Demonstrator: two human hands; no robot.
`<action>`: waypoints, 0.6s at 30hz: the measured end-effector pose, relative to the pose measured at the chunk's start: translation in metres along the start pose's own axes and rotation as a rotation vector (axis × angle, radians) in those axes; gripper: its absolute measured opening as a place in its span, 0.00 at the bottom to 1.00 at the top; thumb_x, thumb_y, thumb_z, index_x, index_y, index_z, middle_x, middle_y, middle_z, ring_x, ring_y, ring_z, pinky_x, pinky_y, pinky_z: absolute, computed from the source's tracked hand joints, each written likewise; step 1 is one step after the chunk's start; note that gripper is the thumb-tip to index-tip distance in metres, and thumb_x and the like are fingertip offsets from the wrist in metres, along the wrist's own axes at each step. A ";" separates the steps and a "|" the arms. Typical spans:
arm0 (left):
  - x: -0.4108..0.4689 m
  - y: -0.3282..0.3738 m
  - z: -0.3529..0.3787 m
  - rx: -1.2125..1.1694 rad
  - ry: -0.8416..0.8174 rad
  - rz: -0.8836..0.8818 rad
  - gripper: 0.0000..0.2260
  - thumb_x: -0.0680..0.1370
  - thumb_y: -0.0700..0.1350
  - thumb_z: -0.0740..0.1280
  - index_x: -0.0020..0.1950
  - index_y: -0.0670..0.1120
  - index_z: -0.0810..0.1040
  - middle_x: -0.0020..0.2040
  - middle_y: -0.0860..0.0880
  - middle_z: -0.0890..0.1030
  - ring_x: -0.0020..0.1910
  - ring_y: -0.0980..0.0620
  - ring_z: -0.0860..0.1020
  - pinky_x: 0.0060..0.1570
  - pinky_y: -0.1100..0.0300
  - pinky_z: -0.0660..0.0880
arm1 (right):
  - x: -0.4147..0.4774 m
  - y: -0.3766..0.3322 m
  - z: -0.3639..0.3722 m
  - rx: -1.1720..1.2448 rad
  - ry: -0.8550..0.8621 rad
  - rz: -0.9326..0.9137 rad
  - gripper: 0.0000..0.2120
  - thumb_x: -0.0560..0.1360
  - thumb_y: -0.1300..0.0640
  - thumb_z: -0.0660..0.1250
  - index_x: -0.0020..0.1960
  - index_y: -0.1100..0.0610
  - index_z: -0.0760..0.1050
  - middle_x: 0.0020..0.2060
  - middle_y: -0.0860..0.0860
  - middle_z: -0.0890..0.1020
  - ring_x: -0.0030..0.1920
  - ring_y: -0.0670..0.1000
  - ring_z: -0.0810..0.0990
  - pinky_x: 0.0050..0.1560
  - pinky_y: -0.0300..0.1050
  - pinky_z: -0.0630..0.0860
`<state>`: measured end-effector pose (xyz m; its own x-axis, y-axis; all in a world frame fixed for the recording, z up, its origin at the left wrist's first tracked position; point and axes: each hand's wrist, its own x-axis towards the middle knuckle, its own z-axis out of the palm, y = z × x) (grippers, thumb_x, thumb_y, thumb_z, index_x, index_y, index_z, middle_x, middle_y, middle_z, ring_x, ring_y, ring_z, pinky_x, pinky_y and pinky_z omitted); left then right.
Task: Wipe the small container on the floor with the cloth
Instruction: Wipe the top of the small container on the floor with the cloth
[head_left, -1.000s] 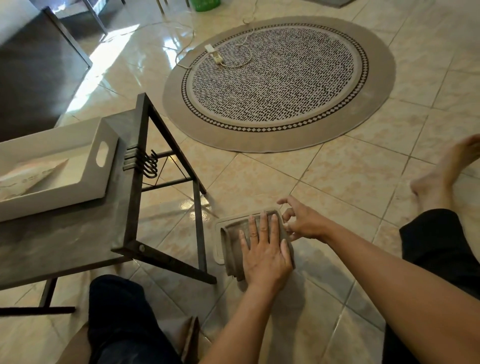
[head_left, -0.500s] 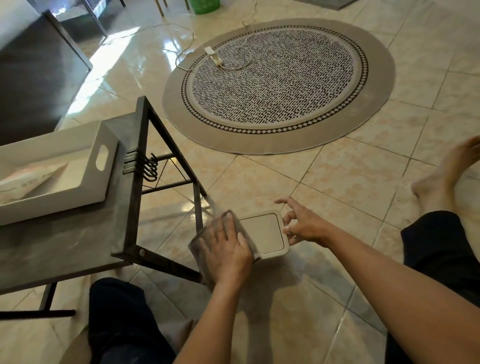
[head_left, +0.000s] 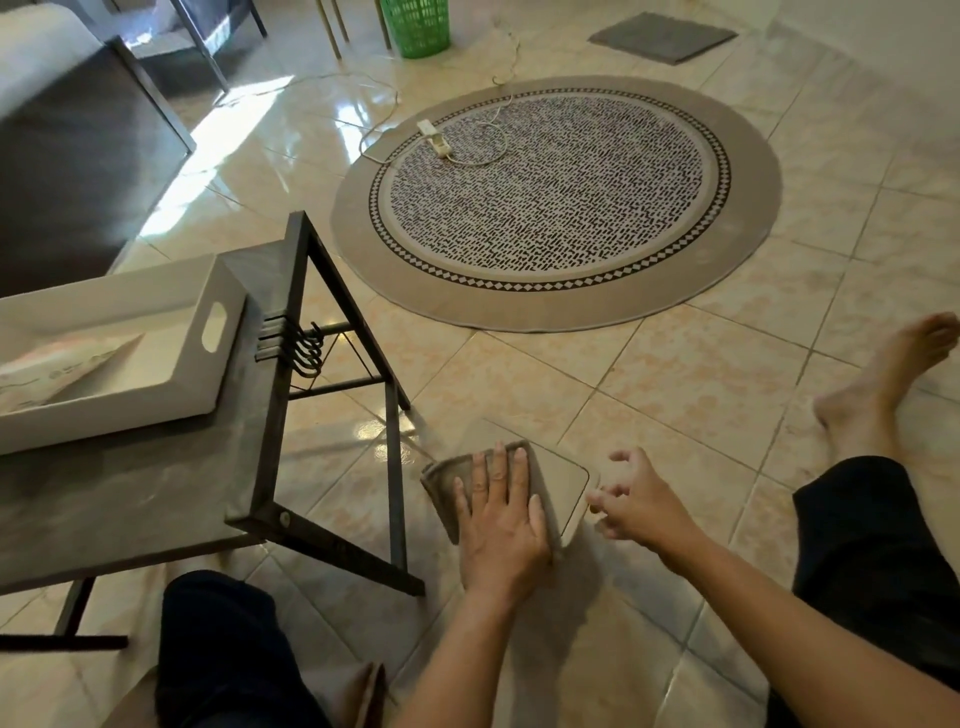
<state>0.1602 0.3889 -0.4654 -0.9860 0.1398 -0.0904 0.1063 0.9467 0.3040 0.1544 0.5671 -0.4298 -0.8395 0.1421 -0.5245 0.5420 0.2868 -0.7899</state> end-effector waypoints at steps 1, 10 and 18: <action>0.002 -0.002 -0.002 0.004 -0.011 0.027 0.28 0.81 0.54 0.46 0.80 0.53 0.40 0.80 0.51 0.37 0.77 0.51 0.32 0.72 0.49 0.31 | 0.006 -0.004 -0.005 -0.163 0.053 -0.054 0.20 0.76 0.58 0.70 0.64 0.51 0.67 0.42 0.54 0.81 0.43 0.54 0.81 0.44 0.51 0.81; 0.004 -0.012 -0.011 0.079 -0.068 0.126 0.28 0.82 0.54 0.46 0.79 0.53 0.38 0.80 0.52 0.35 0.76 0.53 0.30 0.73 0.47 0.32 | 0.055 -0.058 0.001 -0.535 -0.271 -0.290 0.19 0.78 0.61 0.65 0.69 0.52 0.71 0.47 0.49 0.79 0.47 0.50 0.77 0.43 0.41 0.72; 0.009 0.012 -0.005 0.074 -0.075 0.019 0.28 0.81 0.54 0.44 0.79 0.52 0.37 0.80 0.50 0.35 0.76 0.50 0.31 0.74 0.45 0.33 | 0.046 -0.040 -0.011 -0.484 -0.260 -0.248 0.20 0.77 0.61 0.68 0.68 0.50 0.75 0.47 0.49 0.79 0.53 0.51 0.78 0.56 0.45 0.73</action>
<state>0.1514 0.4001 -0.4574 -0.9718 0.1766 -0.1564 0.1368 0.9620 0.2362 0.0942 0.5728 -0.4188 -0.8685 -0.2033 -0.4520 0.2010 0.6891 -0.6962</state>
